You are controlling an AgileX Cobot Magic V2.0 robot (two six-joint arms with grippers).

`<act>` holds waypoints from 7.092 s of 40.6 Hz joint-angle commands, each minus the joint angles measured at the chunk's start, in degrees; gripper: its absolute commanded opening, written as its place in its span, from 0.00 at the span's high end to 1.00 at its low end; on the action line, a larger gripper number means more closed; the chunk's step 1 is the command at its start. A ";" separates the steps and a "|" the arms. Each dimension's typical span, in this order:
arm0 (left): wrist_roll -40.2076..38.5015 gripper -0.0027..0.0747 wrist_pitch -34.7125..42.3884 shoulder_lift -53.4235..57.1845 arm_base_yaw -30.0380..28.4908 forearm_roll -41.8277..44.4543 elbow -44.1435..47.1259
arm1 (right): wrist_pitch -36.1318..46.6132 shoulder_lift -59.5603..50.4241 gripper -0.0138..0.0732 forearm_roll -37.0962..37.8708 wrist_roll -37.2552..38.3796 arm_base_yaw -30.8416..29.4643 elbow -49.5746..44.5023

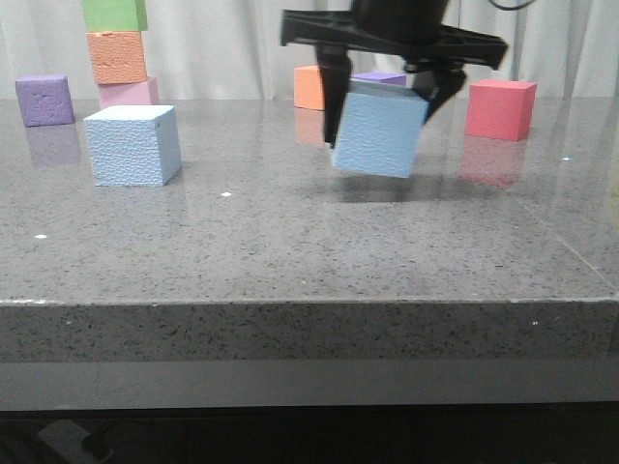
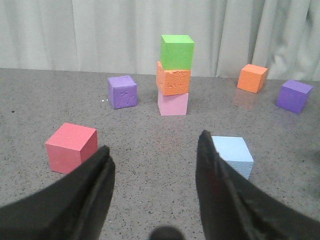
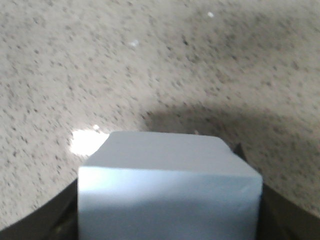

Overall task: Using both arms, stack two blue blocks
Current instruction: 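Lift the light-blue cube with the right gripper and carry it toward center, then set the cube down on the table and open the right gripper, then raise the right gripper away from the placed cube, then lower the left gripper onto the other light-blue cube and close, then lift the cube with the left gripper and move it above the placed cube, then lower the held cube onto the placed cube and open the left gripper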

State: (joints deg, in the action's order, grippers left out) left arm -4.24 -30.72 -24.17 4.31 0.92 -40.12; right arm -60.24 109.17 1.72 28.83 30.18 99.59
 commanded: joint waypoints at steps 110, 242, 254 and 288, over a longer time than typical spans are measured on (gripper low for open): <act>0.08 0.50 5.63 -0.86 0.45 -0.40 -1.53 | 23.74 -68.03 0.15 3.58 -26.49 -0.48 -52.18; 62.76 0.44 -29.60 -82.39 26.30 -25.70 -74.93 | 23.63 -68.03 0.15 3.58 -26.49 -0.48 -52.18; 69.62 0.44 -28.29 -84.25 27.41 -24.51 -74.93 | 23.58 -68.03 0.15 3.58 -26.49 -0.48 -52.18; 70.66 0.22 -26.40 -88.70 27.41 -23.34 -74.93 | 23.47 -68.03 0.15 3.58 -26.49 -0.48 -52.18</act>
State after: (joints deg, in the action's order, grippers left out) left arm 66.56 -59.76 -115.96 31.35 -20.89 -113.22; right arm -40.34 41.40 4.42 2.80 30.07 45.94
